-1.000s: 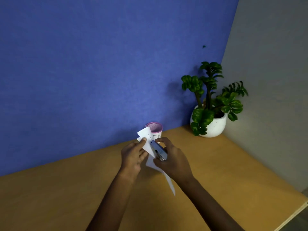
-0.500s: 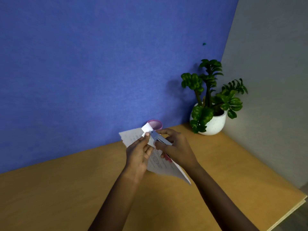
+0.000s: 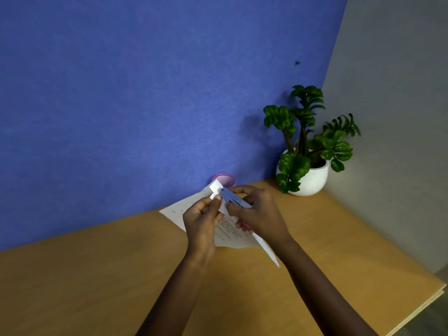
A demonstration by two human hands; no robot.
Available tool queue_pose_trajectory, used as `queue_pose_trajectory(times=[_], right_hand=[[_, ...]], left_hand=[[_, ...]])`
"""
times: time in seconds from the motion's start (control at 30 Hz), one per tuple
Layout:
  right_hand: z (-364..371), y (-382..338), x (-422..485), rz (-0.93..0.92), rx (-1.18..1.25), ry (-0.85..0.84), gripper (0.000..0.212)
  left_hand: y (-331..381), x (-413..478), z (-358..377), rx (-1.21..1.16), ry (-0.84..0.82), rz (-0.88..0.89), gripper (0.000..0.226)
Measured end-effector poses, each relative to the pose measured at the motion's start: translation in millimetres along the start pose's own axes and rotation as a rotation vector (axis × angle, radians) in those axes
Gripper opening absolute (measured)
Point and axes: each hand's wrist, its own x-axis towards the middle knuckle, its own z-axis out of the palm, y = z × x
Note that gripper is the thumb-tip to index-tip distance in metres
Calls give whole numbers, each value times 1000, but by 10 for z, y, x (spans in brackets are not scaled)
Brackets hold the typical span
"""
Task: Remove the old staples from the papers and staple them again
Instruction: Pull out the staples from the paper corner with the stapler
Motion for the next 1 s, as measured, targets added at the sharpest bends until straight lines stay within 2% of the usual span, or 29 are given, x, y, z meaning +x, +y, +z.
queue_pose_trajectory(times=[0.13,0.4,0.57,0.8,1.0], right_hand=[[11,-29,-1,14,11,13,22],[45,-16,10,28,-8,18,25],[15,41,38,103,21,33,30],[-22,-31,2,6,43,8,21],[-64,-22,15,6,-31,-52,22]], left_hand=[[-6,-10,29,42,19,74,19],[-42,27,18,3,35,84,17],[-27,50,14,19,43,135,21],[-9,46,15,27,5,92,22],[17,26,8,27,4,54,21]])
